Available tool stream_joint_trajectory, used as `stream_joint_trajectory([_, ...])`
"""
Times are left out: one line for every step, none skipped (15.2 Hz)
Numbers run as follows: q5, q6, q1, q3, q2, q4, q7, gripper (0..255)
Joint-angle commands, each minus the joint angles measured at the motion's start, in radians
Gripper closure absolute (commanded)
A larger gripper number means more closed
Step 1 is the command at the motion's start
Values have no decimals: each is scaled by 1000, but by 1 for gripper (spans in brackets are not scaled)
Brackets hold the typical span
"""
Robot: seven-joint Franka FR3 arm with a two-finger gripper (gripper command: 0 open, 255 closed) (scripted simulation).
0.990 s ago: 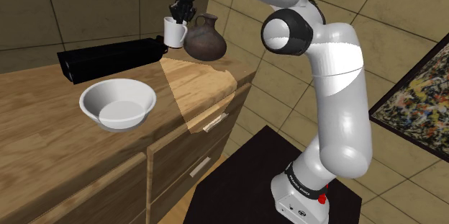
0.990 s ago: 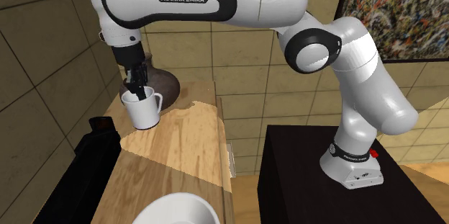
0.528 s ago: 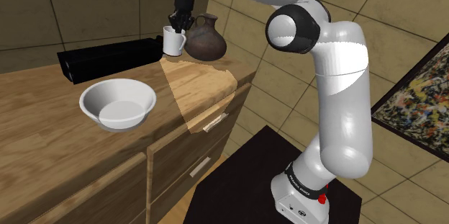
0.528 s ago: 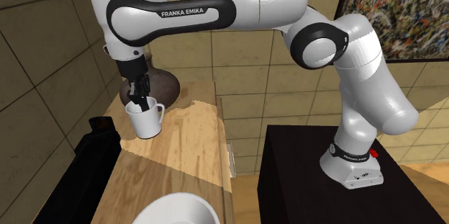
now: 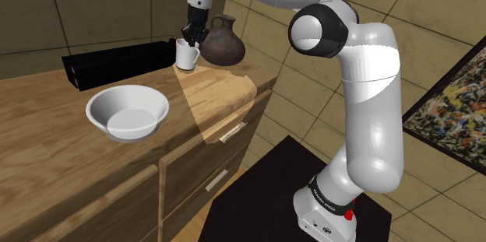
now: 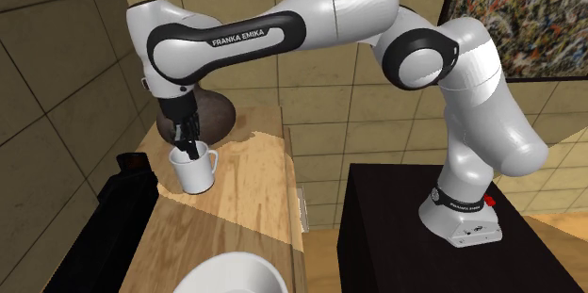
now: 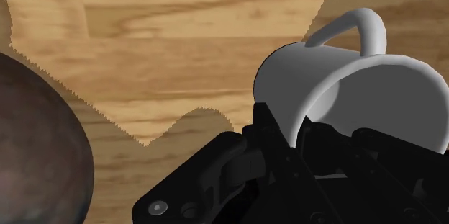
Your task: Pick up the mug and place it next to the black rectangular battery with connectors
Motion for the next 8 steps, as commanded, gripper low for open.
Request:
stream_joint_trajectory([1, 26, 2, 0, 0, -26, -2, 255])
stream_joint_trajectory([1, 39, 2, 0, 1, -38, -3, 255])
stream_joint_trajectory([2, 52, 3, 1, 2, -50, -4, 255])
stream_joint_trajectory([2, 64, 4, 1, 3, -61, -5, 255])
stream_joint_trajectory([3, 77, 4, 1, 5, -72, -6, 255])
stream_joint_trajectory([3, 89, 5, 1, 7, -82, -7, 255])
stream_joint_trajectory([4, 101, 5, 2, 9, -92, -9, 255])
stream_joint_trajectory([4, 113, 6, 2, 11, -102, -10, 255])
